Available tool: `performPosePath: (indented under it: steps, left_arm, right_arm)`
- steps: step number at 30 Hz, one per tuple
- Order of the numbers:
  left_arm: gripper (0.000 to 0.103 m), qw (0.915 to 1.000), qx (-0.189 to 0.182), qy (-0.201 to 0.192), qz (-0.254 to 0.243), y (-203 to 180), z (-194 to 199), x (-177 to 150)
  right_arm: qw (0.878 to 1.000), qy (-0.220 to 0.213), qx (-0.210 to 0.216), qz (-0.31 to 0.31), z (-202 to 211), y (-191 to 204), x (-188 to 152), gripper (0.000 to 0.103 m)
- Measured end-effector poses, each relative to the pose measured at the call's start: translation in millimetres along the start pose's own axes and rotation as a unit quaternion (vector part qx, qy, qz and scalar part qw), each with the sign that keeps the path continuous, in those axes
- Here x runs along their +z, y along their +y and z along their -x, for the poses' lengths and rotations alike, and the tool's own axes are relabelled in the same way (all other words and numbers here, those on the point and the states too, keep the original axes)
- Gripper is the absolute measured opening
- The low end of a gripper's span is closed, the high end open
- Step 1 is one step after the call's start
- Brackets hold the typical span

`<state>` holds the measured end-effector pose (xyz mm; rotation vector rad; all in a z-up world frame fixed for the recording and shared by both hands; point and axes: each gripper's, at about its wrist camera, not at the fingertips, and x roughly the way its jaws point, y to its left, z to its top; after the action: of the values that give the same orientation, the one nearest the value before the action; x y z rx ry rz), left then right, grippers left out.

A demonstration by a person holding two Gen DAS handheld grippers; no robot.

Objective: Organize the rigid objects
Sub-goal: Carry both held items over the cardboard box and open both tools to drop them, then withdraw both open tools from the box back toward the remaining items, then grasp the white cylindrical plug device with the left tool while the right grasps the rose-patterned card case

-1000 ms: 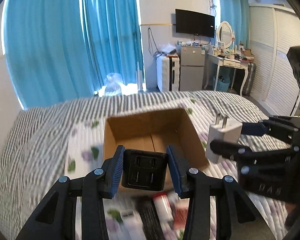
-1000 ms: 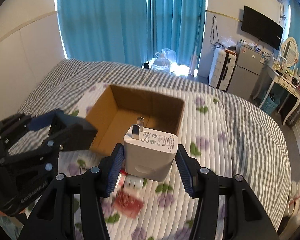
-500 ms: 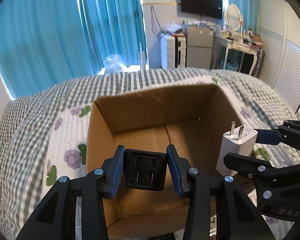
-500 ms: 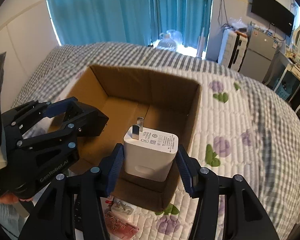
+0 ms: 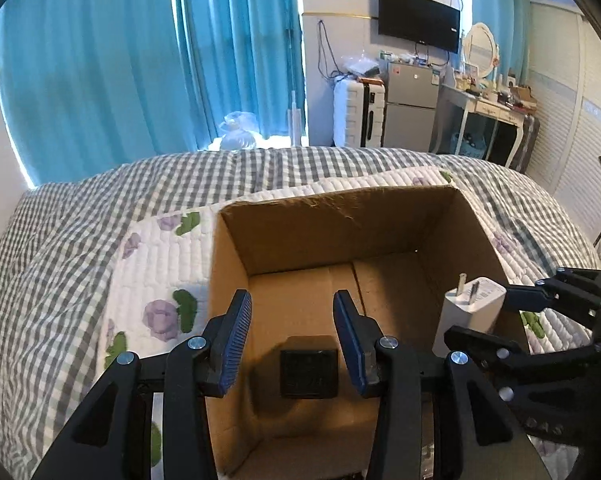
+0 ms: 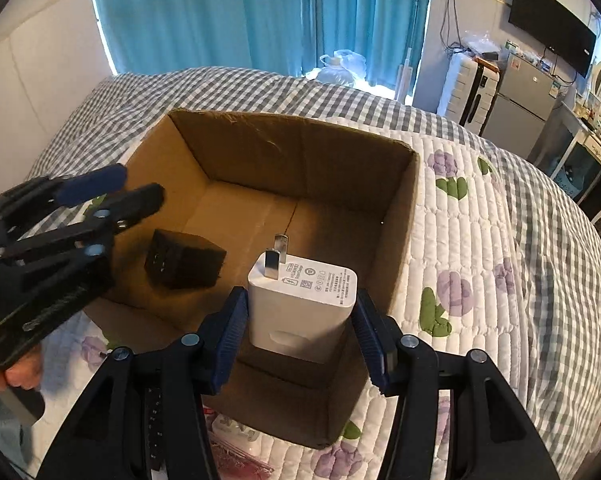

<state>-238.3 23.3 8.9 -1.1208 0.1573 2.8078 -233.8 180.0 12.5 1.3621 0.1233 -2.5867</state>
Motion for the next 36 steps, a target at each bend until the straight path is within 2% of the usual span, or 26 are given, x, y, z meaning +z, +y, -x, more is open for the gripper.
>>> performPosePath:
  steps: [2, 4, 5, 9, 13, 14, 19, 24, 32, 36]
  left_arm:
    - [0.045, 1.0000, 0.003, -0.001, 0.003, 5, 8, -2]
    - [0.045, 1.0000, 0.005, -0.003, 0.004, 9, 19, -6]
    - [0.048, 1.0000, 0.007, -0.005, 0.003, 11, 27, -9]
    - [0.059, 0.9998, 0.009, -0.015, 0.002, 13, 59, -19]
    - [0.075, 0.9997, 0.006, -0.025, 0.003, 13, 96, -39]
    - [0.081, 0.9996, 0.005, -0.027, 0.003, 12, 104, -46]
    - [0.093, 0.9994, 0.020, -0.026, -0.009, 5, 124, -78]
    - [0.095, 0.9998, 0.015, -0.010, 0.007, 4, 116, -112]
    - [0.095, 0.9968, 0.011, 0.050, 0.062, 15, 58, -162]
    - [0.095, 0.9953, 0.043, 0.070, 0.051, 15, 40, -178]
  right_arm:
    - [1.000, -0.001, 0.012, -0.005, -1, 0, 1, 0.054]
    - [0.999, -0.018, 0.015, -0.025, 8, -3, 2, 0.070]
    - [0.999, -0.026, 0.014, -0.035, 16, -5, 1, 0.073]
    - [0.997, -0.051, 0.006, -0.050, 59, -6, -4, 0.074]
    - [0.996, -0.076, -0.024, -0.039, 110, 2, -22, 0.082]
    - [0.996, -0.080, -0.031, -0.037, 119, 4, -28, 0.084]
    - [0.995, -0.078, -0.052, -0.027, 143, 19, -67, 0.088]
    - [0.996, -0.062, -0.041, -0.045, 123, 22, -108, 0.089]
    - [0.997, 0.009, -0.024, -0.069, 38, 14, -156, 0.089]
    - [0.996, 0.048, 0.002, -0.080, 6, 11, -173, 0.089]
